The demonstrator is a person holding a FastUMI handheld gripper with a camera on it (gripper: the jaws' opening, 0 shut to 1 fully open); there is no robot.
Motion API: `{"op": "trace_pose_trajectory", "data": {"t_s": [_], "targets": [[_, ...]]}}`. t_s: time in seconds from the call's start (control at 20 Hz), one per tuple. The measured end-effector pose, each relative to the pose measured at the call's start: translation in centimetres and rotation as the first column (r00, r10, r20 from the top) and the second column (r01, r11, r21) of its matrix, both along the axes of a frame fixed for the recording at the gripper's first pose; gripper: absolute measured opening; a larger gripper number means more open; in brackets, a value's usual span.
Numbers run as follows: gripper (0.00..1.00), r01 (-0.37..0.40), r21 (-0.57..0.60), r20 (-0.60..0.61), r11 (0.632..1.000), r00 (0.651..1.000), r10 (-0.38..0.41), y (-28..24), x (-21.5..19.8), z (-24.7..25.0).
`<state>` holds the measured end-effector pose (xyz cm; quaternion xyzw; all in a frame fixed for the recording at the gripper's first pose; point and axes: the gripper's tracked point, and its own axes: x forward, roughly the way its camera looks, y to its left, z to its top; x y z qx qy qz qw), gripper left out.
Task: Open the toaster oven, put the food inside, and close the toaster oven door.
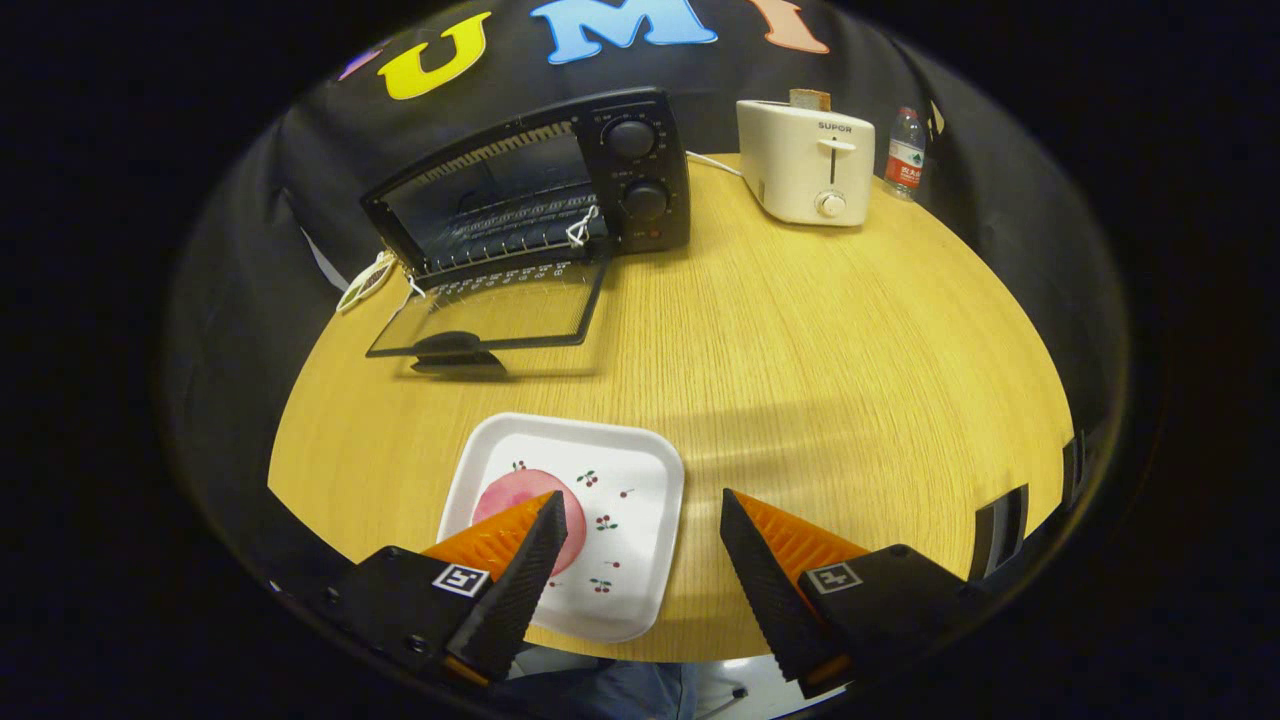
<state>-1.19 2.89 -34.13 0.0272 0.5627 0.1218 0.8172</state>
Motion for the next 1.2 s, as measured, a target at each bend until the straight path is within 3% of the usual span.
{"op": "trace_pose_trajectory", "data": {"t_s": [0.15, 0.25, 0.4, 0.6, 0.7, 0.75, 0.8, 0.9, 1.05, 1.2], "targets": [[0.99, -0.028, -0.016, -0.065, 0.999, 0.998, 0.027, -0.1, -1.3, -0.7], [0.93, -0.038, -0.028, -0.09, 0.999, 0.995, 0.036, -0.3, -1.6, -0.9], [0.74, -0.042, -0.026, -0.115, 0.999, 0.993, 0.038, -0.3, -1.5, -1.1], [0.38, -0.078, -0.052, -0.147, 0.996, 0.987, 0.069, -0.9, -1.5, -1.2], [0.25, -0.084, -0.044, -0.164, 0.996, 0.984, 0.075, -0.9, -1.5, -1.3], [0.25, -0.105, -0.043, -0.18, 0.994, 0.979, 0.095, -0.9, -1.7, -1.4], [0.24, -0.068, -0.006, -0.173, 0.998, 0.983, 0.066, -0.3, -1.4, -2.0], [0.05, -0.038, 0.066, -0.222, 0.997, 0.974, 0.052, 0.4, -2.2, -1.6], [0.02, -0.035, 0.107, -0.214, 0.994, 0.975, 0.057, 0.7, -2.3, -1.3], [0.02, 0.063, 0.275, -0.275, 0.959, 0.961, 0.016, 2.6, -2.9, 0.2]]}}
